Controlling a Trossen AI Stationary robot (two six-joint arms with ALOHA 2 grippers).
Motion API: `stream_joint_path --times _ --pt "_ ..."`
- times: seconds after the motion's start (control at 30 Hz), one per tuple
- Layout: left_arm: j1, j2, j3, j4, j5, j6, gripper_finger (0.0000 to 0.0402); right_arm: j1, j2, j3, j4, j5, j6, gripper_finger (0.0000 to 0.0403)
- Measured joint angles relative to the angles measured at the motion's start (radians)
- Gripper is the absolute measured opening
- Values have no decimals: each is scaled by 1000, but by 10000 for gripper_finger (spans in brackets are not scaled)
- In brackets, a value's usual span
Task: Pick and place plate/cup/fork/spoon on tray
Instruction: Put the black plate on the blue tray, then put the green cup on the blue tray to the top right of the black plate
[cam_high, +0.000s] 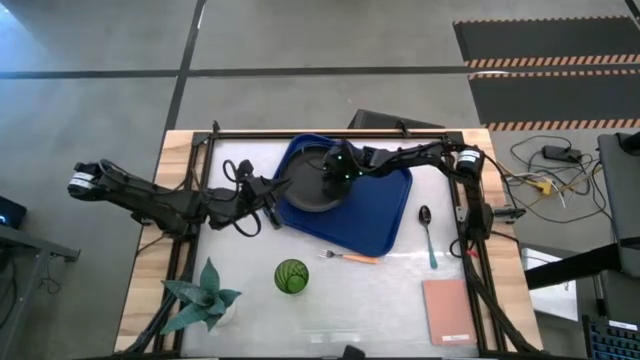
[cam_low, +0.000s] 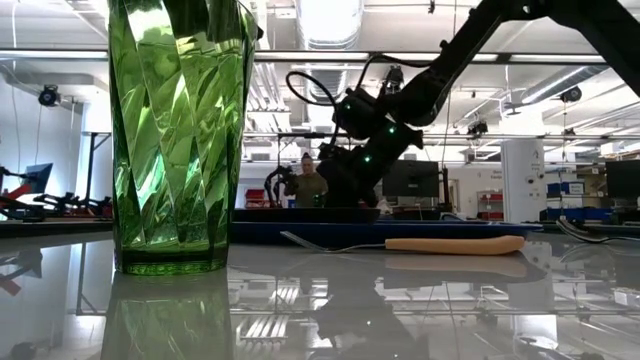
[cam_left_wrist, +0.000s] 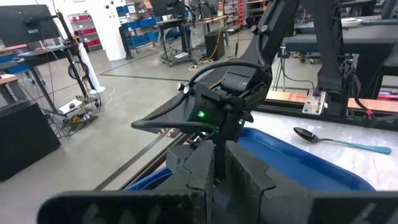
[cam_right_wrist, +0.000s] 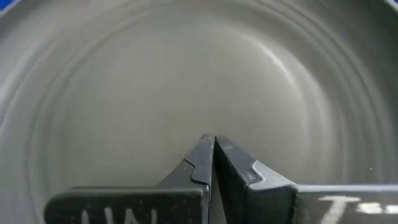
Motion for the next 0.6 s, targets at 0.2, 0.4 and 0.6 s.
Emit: stream_joint_path --times 0.2,0.4,0.6 --pt "-1 -10 0 -2 0 1 24 20 -79 0 -4 -8 -7 8" --pt "-5 -11 -6 -8 0 32 24 95 -229 -1 -74 -40 -40 8" --pt "-5 -15 -6 -1 0 58 24 211 -377 -6 -152 -65 -57 8"
